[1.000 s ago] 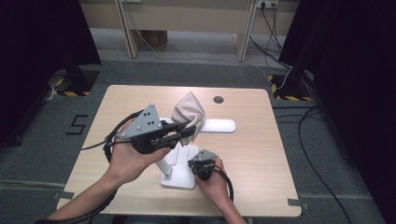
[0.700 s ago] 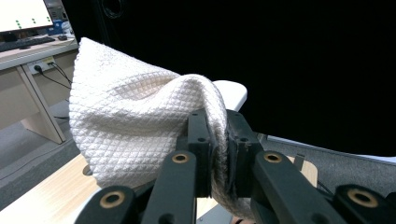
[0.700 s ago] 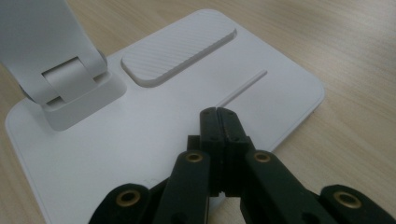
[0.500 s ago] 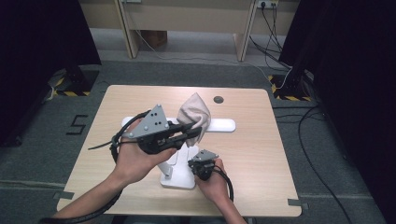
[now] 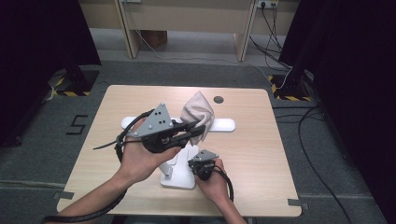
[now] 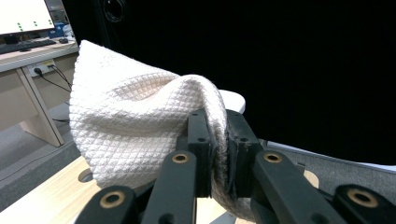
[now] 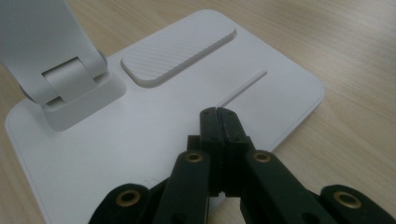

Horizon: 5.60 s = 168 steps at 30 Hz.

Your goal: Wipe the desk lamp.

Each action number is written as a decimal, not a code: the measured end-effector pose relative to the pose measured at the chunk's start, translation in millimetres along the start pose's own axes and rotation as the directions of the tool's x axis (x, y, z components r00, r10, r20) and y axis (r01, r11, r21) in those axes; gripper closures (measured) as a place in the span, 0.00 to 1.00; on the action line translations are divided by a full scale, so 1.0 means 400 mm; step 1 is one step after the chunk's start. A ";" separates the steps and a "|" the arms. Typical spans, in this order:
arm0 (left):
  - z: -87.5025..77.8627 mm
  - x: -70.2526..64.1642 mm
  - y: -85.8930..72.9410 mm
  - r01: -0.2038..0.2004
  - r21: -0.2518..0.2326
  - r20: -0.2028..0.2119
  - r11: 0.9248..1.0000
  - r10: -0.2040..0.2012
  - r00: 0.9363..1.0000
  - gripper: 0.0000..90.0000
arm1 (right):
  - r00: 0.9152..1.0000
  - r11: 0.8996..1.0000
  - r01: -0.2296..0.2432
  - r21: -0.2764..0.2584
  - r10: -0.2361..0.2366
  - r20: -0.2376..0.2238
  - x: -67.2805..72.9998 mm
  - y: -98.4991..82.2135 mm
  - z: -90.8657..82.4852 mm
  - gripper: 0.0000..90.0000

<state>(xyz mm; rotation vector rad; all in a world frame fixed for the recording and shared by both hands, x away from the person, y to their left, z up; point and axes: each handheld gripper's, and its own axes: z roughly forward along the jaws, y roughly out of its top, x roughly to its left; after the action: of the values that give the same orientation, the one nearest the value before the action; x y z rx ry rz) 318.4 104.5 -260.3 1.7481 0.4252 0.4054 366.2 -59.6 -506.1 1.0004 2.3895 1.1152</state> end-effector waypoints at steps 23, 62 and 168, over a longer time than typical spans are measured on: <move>0.022 -0.009 0.007 -0.010 0.009 0.015 1.000 0.010 1.000 0.91 | 1.000 1.000 -0.007 -0.006 0.007 -0.001 0.000 -0.002 0.000 1.00; 0.061 -0.029 0.022 -0.012 0.022 0.036 1.000 0.011 0.999 0.91 | 1.000 1.000 -0.004 -0.009 0.004 0.000 0.001 -0.003 0.000 1.00; 0.196 -0.114 -0.009 -0.074 0.029 0.071 0.997 0.072 0.995 0.91 | 1.000 1.000 -0.004 -0.022 0.004 0.006 0.002 -0.009 -0.001 1.00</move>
<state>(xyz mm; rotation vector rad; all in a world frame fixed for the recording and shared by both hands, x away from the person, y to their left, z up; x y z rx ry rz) 316.5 16.5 -282.0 1.8073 0.3195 0.3900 363.7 -60.9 -508.5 1.0005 2.3660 1.1360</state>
